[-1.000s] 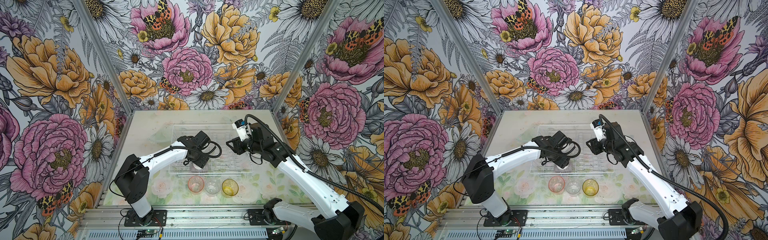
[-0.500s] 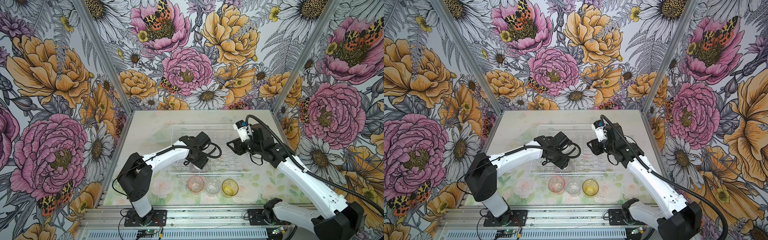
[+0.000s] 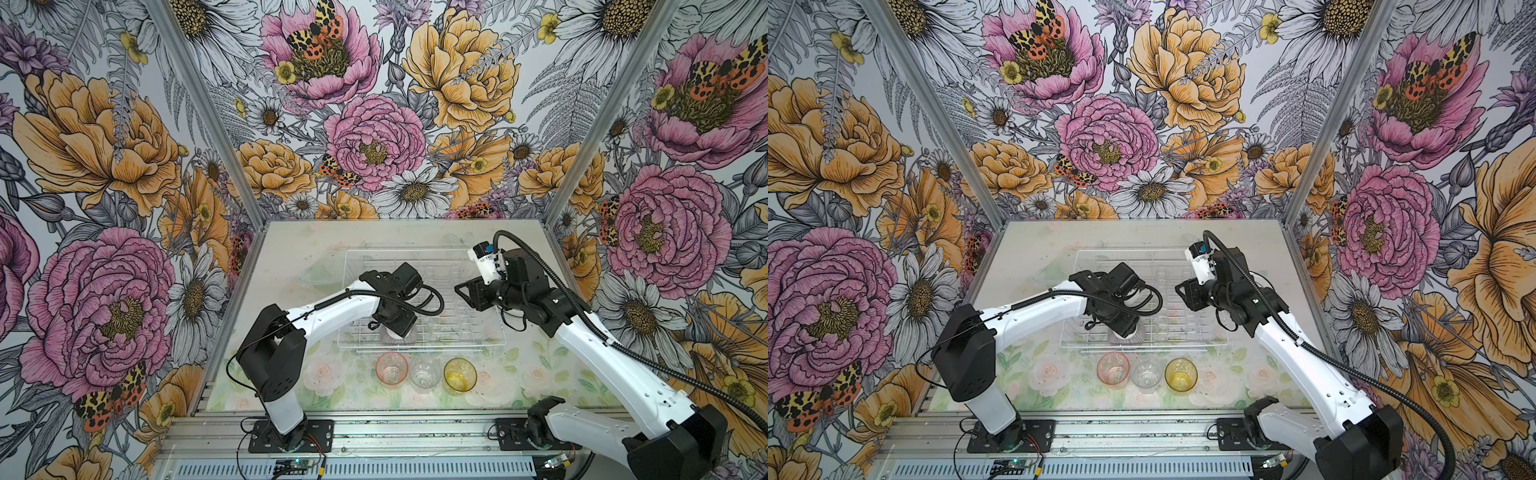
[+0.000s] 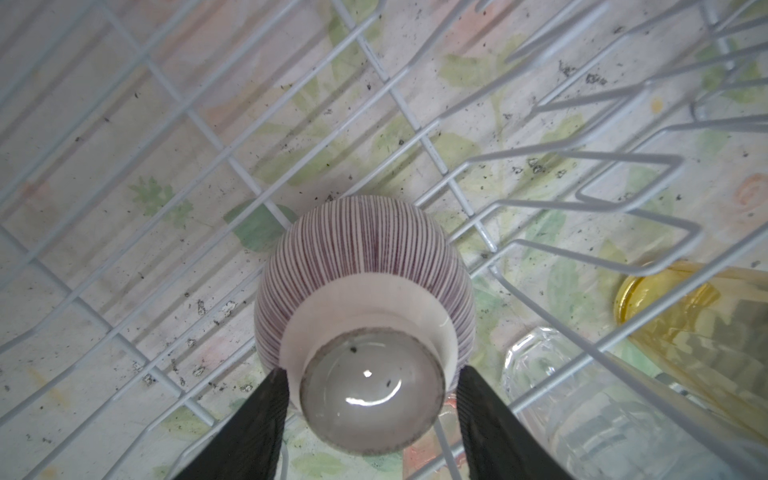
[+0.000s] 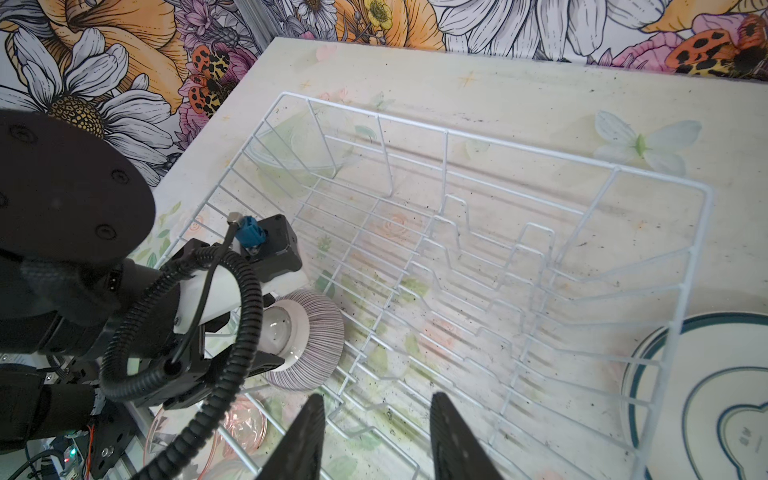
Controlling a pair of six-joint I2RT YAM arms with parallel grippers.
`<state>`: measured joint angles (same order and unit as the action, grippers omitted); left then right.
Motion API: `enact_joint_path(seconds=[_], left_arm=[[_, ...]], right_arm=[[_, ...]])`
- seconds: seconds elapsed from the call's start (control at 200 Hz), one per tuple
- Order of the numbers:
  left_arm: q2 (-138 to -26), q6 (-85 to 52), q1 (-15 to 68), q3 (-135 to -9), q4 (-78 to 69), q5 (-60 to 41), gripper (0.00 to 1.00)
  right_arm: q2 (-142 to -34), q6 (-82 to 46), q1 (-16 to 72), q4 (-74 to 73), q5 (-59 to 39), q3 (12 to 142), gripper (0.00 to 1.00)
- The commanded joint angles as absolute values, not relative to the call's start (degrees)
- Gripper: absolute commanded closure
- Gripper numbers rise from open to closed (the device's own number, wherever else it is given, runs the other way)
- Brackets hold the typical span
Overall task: Unload the mixed dishes from the dish rack
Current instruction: 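Close the left gripper on the foot of the purple-striped bowl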
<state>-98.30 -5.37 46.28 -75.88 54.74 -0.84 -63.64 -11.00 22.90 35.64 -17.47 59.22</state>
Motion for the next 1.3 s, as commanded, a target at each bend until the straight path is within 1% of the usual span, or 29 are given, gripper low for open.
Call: enact_joint_path(seconds=[0.0,0.38,0.726,1.066,1.226,1.296], left_arm=[[-99.62,-4.42,46.93,-77.12,56.02,-0.11,0.34],[-100.28,-4.22,47.35,-77.96,56.56,1.66,0.35],[-100.59,-4.4,47.8,-79.1,56.52,2.41,0.32],[-102.21,-4.13,47.76,-79.78,57.31,1.97,0.35],[-101.73,-3.96,47.8,-79.98,57.39,2.38,0.38],[-101.78,-3.86,47.57,-80.23,57.48,1.87,0.42]], right_arm=[[-62.23,-11.43,22.52,34.04,-18.46,58.71,0.56],[-61.72,-11.6,22.07,33.67,-18.76,57.84,0.56],[-61.58,-11.6,21.61,33.14,-18.98,57.13,0.56],[-61.17,-11.43,20.87,33.05,-19.51,56.74,0.56],[-61.08,-11.47,20.69,32.96,-19.92,56.68,0.56],[-61.17,-11.47,20.58,32.98,-20.0,56.45,0.56]])
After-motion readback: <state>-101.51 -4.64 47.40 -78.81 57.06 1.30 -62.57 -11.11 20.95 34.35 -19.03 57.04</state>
